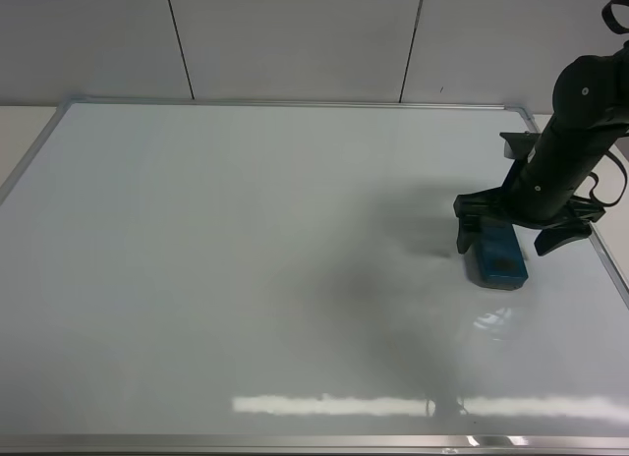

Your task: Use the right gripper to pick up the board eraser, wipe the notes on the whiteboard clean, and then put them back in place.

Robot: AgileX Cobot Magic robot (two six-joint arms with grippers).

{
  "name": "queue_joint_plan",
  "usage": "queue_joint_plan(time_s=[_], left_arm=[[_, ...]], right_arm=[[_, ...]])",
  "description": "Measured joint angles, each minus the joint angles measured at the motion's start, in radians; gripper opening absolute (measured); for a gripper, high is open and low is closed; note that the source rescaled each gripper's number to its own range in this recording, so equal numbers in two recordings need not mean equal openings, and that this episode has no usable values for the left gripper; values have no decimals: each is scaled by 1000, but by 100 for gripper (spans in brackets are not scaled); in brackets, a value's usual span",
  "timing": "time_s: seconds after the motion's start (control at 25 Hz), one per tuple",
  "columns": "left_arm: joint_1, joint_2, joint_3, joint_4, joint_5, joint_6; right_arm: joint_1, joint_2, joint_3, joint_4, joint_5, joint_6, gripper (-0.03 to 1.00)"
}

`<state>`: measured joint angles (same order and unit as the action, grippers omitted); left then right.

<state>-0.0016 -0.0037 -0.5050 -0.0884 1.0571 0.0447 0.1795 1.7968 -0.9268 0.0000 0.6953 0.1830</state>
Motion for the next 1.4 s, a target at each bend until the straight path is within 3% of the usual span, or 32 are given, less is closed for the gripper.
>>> queue_joint_plan(time_s=[0.32, 0.76, 1.08, 1.4], left_arm=[[0, 0, 0, 0, 0, 0], [0, 0, 0, 0, 0, 0], [0, 0, 0, 0, 0, 0], [0, 0, 0, 0, 0, 0]], right_arm=[[-19, -135, 0, 0, 0, 0, 100], [-219, -490, 0, -33, 55, -10, 100], [-298, -757, 0, -57, 157, -9, 100], [-322, -1066, 1, -86, 237, -9, 100]])
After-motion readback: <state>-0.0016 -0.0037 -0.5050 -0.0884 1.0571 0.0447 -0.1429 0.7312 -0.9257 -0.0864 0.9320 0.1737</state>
